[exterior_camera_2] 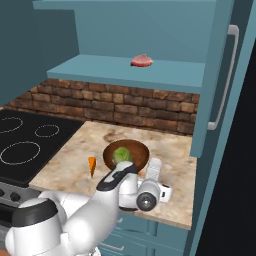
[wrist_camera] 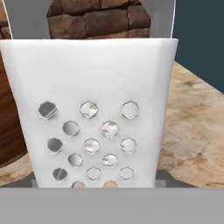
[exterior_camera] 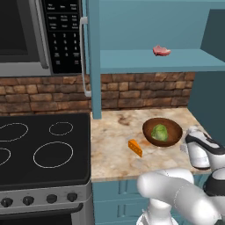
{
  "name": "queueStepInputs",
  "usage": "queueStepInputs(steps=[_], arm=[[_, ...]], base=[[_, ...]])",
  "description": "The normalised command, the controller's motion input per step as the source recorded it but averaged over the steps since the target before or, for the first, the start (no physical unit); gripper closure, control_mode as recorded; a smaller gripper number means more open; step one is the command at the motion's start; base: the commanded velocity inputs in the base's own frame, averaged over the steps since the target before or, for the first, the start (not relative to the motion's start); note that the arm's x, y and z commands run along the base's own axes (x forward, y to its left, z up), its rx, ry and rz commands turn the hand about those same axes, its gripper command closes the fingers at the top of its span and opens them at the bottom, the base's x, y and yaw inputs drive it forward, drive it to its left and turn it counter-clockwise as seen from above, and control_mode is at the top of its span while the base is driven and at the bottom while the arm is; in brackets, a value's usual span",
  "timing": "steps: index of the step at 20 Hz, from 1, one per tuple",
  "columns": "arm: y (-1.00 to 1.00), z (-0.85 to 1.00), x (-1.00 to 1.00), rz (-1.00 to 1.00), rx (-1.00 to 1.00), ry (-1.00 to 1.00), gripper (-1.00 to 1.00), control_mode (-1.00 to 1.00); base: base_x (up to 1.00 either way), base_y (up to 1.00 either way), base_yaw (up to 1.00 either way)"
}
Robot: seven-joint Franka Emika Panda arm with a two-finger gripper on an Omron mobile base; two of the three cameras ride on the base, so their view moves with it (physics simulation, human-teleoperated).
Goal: Pick the cheese from the fridge and the cheese grater from the cabinet and place them next to the salad bowl.
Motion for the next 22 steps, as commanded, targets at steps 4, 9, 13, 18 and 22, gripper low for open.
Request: queueStepInputs(steps=[4,9,13,18,22], arm=[[0.01,-0.19,0.11,0.01,0.0,-0.06,1.0,-1.0],[0.07,-0.24,0.12,0.01,0.0,-0.05,1.0,-1.0],[0.09,-0.26,0.06,0.01,0.0,-0.02,1.0,-1.0],[0.13,-0.27,0.0,0.02,-0.01,-0.02,1.0,-1.0],[0.18,-0.25,0.0,0.0,-0.01,-0.01,1.0,-1.0]], base=[[0.0,0.0,0.0],[0.0,0.0,0.0],[0.0,0.0,0.0],[0.0,0.0,0.0],[0.0,0.0,0.0]])
